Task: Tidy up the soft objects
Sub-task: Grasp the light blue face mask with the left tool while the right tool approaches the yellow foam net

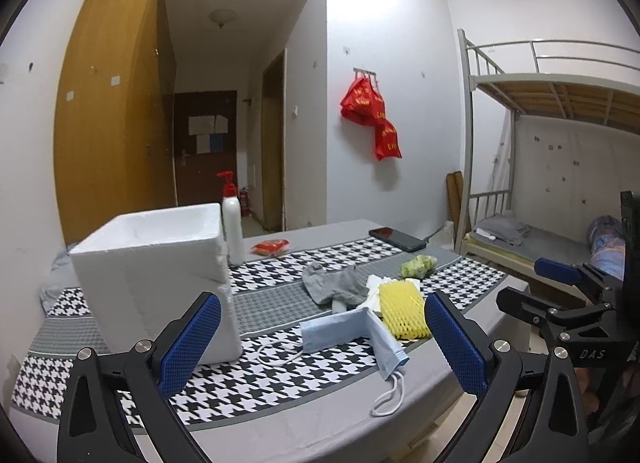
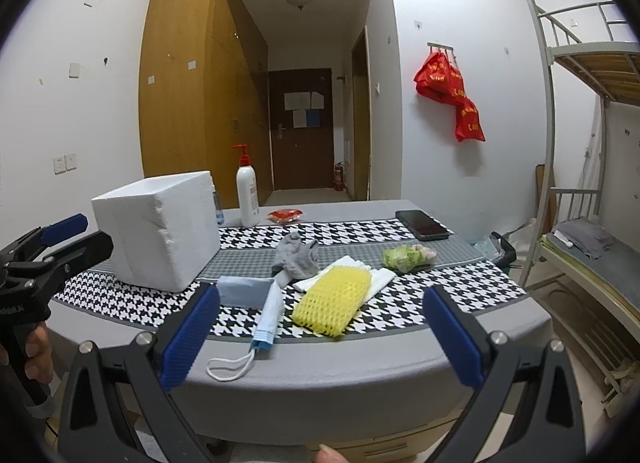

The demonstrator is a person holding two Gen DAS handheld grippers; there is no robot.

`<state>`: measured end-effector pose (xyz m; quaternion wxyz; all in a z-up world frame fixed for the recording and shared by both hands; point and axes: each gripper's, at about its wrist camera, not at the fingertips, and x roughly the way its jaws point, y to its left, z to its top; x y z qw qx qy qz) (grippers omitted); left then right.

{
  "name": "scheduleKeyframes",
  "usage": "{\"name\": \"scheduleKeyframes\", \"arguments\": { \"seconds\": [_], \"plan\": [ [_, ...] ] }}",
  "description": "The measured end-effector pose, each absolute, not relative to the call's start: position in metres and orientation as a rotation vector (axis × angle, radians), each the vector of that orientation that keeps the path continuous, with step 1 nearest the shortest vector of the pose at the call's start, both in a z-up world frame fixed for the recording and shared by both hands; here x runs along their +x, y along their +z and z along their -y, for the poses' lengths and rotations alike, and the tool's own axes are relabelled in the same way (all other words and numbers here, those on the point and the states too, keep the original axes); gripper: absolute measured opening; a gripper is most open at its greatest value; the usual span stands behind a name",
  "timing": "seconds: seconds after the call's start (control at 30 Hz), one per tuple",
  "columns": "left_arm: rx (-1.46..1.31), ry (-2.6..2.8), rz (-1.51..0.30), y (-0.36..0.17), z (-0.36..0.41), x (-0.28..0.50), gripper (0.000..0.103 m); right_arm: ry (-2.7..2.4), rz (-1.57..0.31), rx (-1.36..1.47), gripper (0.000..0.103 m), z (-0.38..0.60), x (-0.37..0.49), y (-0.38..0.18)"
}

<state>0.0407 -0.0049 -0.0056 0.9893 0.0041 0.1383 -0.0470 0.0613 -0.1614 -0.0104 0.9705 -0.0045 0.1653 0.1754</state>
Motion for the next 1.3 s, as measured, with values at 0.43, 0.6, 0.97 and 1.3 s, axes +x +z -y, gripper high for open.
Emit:
{"name": "scheduleKeyframes", "arguments": {
  "seconds": [0.43, 0.6, 0.97, 1.3],
  "plan": [
    [0.004, -0.138, -0.410, -0.027, 0.027, 0.086, 0.102, 0.307, -0.406, 0.023, 0.102, 0.179, 0.105, -0.023],
    [0.013, -0.138, -0.455, -0.036, 0.038, 0.104, 0.102, 0.284, -0.436, 0.025, 0.103, 0.188, 0.122, -0.030],
    [0.003, -0.127, -0.525, -0.049, 0.048, 0.138, 0.102, 0.269, -0.503, 0.032, 0.102, 0.201, 0.157, -0.044],
    [0.059, -0.138, -0.589, -0.054, 0.057, 0.166, 0.102, 0.305, -0.562, 0.036, 0.103, 0.194, 0.179, -0.058]
  ]
}}
